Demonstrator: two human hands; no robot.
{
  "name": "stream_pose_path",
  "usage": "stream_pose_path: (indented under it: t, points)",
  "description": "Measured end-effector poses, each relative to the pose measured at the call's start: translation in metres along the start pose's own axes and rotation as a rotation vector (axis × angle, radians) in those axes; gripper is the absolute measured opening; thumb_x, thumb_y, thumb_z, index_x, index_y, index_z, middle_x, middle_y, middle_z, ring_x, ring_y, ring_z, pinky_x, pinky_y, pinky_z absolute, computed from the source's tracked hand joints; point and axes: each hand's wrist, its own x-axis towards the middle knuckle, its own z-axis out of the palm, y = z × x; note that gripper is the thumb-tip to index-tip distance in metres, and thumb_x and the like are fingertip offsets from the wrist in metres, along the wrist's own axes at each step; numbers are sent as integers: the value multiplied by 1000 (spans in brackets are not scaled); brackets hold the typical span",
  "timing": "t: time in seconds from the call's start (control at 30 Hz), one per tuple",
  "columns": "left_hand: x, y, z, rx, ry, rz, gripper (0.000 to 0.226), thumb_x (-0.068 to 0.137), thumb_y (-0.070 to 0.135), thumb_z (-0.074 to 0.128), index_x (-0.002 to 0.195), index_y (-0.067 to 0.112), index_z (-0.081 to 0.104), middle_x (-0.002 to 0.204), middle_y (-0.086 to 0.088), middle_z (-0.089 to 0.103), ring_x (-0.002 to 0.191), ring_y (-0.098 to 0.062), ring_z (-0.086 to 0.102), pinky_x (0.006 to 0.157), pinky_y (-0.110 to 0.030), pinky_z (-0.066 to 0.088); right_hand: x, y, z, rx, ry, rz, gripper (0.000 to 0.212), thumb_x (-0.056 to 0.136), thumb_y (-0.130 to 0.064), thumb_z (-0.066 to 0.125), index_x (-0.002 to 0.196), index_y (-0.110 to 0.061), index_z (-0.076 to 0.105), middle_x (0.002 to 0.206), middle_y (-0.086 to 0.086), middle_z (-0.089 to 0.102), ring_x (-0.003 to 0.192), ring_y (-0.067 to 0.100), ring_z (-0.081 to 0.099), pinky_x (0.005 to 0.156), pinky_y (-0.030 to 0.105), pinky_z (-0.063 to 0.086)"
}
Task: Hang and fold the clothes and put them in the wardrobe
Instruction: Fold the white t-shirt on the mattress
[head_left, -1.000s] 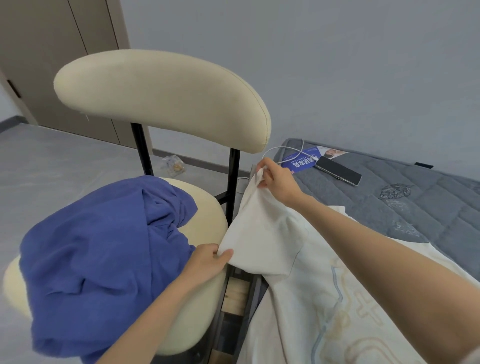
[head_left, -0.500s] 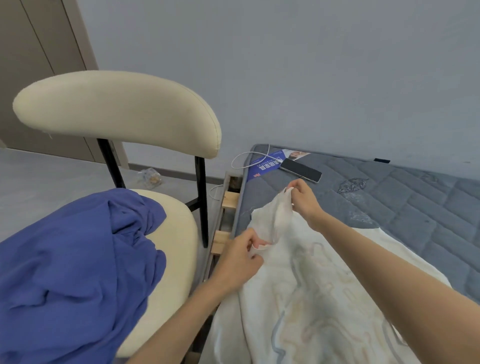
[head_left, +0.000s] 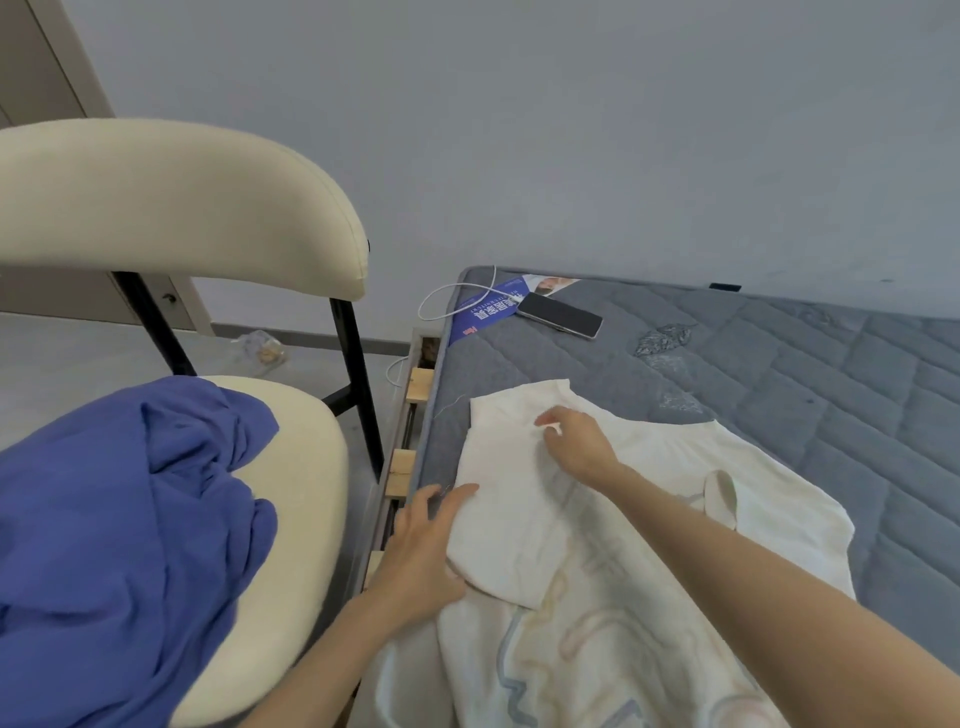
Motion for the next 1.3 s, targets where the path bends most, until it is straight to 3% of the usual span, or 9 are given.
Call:
stream_pose_path:
  t: [0.13,0.3,0.4,0.6,0.87,0.97,1.03,1.13,1.3]
  points:
    - [4,-13,3,-167,83,20,66,72,35,69,127,36,32,115,8,45,104,-10,48,87,-33,48,29,-34,25,-18,-123,33,44,98,-34,44,137,-14,43,140,6,49,131,28,40,108,40,33]
    - [10,-19,4,-175,174,90,30,80,19,63,94,31,38,83,12,46,69,-6,47,61,-25,41,55,-45,50,-140,-183,216,50,93,-52,43,127,-16,47,137,6,48,131,32,36,108,49,24]
    - [14,-26,1,-12,139,172,30,82,13,56,93,30,35,82,10,40,68,-11,45,58,-25,39,69,-42,57,52,-73,222,13,93,-36,46,99,-25,50,119,3,60,117,28,49,106,46,23]
    - [21,-31,-4,196,80,189,14,88,17,49,99,22,43,88,6,42,73,-19,51,61,-27,42,93,-45,50,291,115,118,14,94,-23,52,99,-17,63,93,1,58,88,20,54,90,33,45]
    - [22,-24,-21,232,142,65,25,79,47,56,89,24,58,87,12,34,84,-7,37,69,-21,33,79,-35,57,249,240,11,34,98,-10,38,128,-13,54,125,8,61,116,25,54,93,26,36]
    - [34,-11,-15,250,414,248,20,80,29,47,71,17,61,81,6,42,75,-13,44,60,-26,41,45,-31,58,137,398,-265,36,96,-6,39,128,-10,55,131,6,57,121,22,48,101,21,29]
    - [45,2,-5,306,410,301,20,80,12,51,91,14,67,97,0,56,91,-22,57,77,-34,52,21,-21,67,19,327,-385,42,96,-10,36,136,-10,49,140,6,49,130,22,42,110,25,25]
    - [49,8,18,422,112,161,53,98,17,34,148,9,21,157,-6,15,146,-23,11,118,-38,6,-5,5,77,-250,49,-287,53,103,-30,23,153,-18,7,160,-1,5,148,20,1,119,36,-1]
    - [40,-2,38,591,-162,6,66,87,52,-9,141,19,-29,149,-6,-37,140,-22,-30,111,-45,-19,-18,47,65,-493,-130,-40,68,92,-62,1,150,-31,-15,157,-5,-23,145,22,-21,116,46,-13]
